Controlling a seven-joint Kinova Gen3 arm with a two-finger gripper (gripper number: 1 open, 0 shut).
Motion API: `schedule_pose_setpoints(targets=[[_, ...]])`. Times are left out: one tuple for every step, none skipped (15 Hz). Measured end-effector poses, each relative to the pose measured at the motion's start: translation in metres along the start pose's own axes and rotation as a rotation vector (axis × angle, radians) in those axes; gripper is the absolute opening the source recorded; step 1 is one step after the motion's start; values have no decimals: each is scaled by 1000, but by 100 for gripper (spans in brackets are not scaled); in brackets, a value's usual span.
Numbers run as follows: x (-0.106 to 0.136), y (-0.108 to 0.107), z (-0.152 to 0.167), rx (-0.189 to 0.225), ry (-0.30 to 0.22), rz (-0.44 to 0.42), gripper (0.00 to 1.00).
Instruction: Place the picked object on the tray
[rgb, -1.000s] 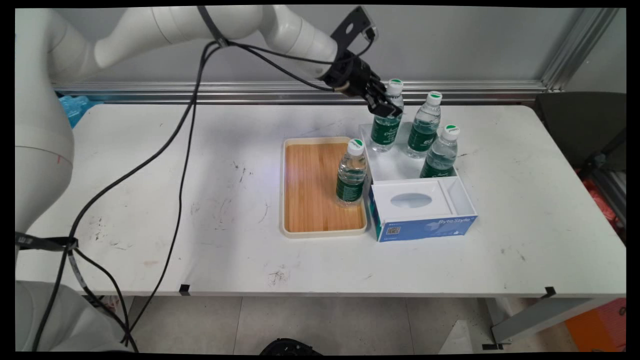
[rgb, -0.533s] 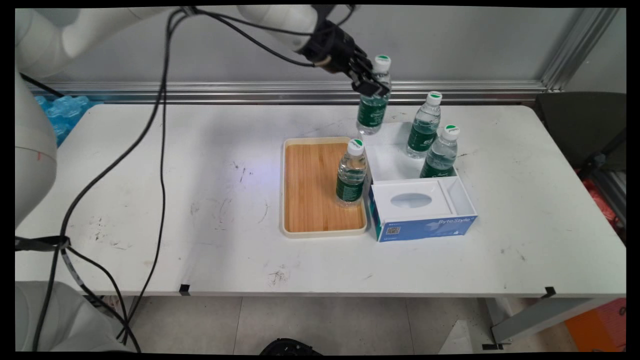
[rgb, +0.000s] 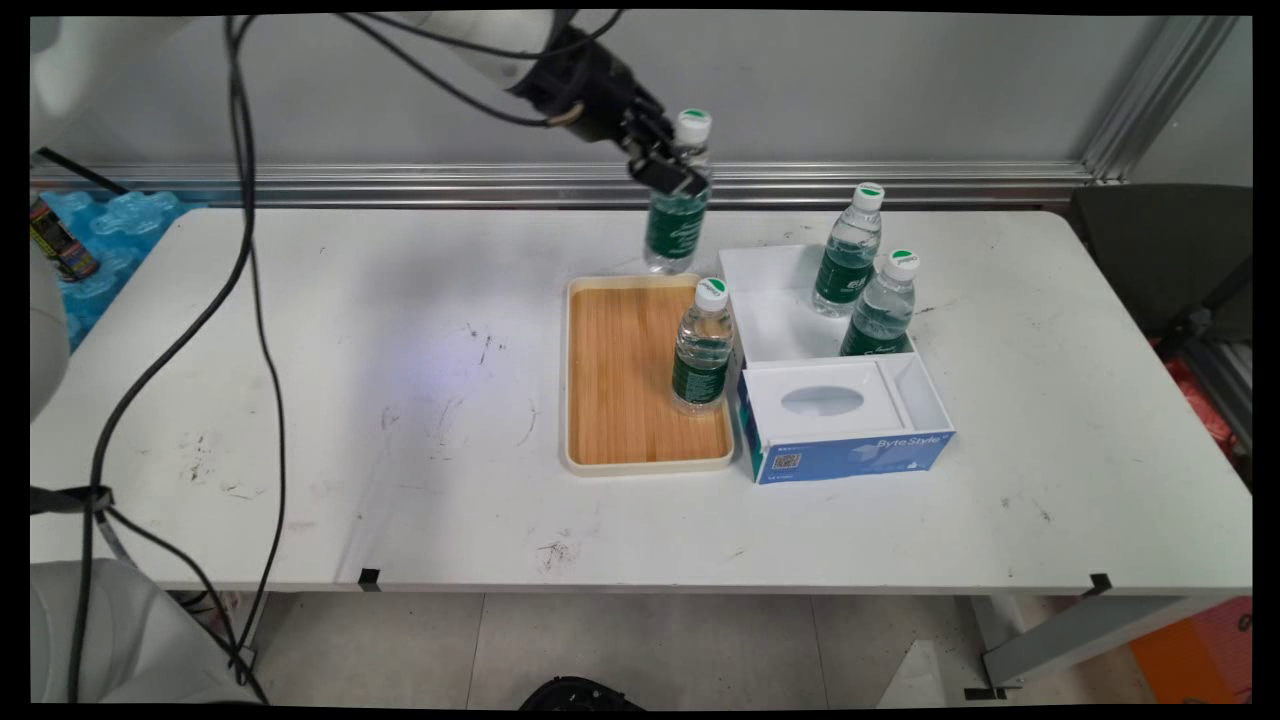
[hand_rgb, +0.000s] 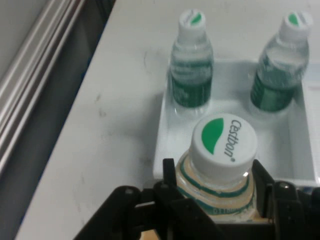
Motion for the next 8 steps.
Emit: schedule_pose_setpoints(targets=[[-4, 3, -4, 1, -6, -1, 0], [-11, 7, -9, 2, -15, -1, 0], [-18, 11, -15, 1, -25, 0, 0], [-27, 18, -21, -2, -39, 3, 0], [-34, 23, -26, -6, -49, 7, 0], [-42, 28, -30, -10, -60, 10, 0], [-50, 34, -34, -15, -69, 12, 0], [-56, 40, -37, -19, -76, 12, 0]])
